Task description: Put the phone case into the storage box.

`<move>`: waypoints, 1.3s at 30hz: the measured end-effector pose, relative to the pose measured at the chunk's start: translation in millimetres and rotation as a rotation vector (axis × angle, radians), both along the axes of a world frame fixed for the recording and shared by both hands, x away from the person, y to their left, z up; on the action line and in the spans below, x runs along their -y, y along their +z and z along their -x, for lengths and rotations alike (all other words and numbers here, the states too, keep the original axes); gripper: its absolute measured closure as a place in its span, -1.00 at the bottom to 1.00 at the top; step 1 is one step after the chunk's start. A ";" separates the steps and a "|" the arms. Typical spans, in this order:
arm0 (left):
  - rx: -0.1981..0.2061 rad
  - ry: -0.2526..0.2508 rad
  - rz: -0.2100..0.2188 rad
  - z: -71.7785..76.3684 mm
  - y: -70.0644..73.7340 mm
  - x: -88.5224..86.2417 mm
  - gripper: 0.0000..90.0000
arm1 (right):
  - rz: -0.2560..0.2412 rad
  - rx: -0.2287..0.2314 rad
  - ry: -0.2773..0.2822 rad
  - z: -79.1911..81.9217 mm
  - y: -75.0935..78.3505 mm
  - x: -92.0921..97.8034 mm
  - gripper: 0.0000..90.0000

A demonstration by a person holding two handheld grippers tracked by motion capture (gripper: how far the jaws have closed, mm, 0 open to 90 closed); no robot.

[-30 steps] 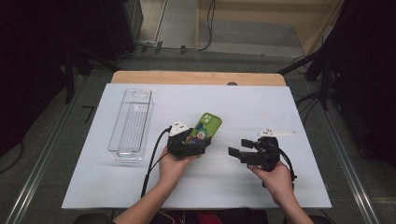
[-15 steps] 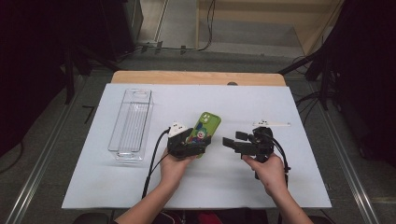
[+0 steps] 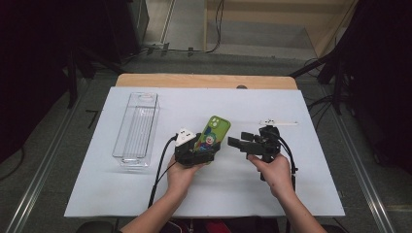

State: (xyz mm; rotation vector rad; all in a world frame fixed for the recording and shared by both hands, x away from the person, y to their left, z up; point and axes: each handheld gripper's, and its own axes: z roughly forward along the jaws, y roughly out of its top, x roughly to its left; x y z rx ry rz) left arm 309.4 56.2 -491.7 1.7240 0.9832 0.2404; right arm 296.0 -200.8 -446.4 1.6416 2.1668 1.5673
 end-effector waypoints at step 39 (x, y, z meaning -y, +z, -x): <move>0.011 0.019 0.019 10.0 -1.3 6.7 -0.63 | -0.106 -0.123 -0.059 -36.4 -5.7 -13.1 -0.28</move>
